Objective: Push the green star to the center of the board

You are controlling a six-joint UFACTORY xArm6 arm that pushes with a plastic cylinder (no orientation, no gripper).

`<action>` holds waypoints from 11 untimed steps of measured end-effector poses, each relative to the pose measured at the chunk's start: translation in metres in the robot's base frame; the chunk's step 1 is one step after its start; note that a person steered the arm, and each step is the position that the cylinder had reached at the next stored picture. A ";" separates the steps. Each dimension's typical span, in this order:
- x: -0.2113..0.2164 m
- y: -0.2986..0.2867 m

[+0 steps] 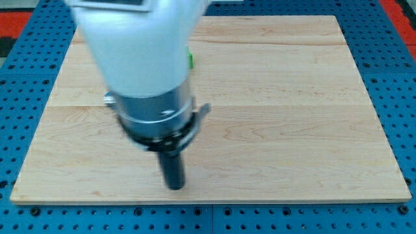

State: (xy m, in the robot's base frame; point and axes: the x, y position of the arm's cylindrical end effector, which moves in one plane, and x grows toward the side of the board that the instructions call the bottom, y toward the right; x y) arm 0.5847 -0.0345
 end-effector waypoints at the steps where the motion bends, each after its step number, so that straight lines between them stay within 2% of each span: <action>1: -0.035 0.056; 2: -0.076 0.104; 3: -0.131 0.125; 5: -0.260 0.115; 6: -0.322 0.087; 7: -0.333 0.041; 9: -0.326 -0.039; 10: -0.308 -0.044; 11: -0.307 -0.033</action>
State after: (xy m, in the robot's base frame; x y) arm 0.2777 -0.0677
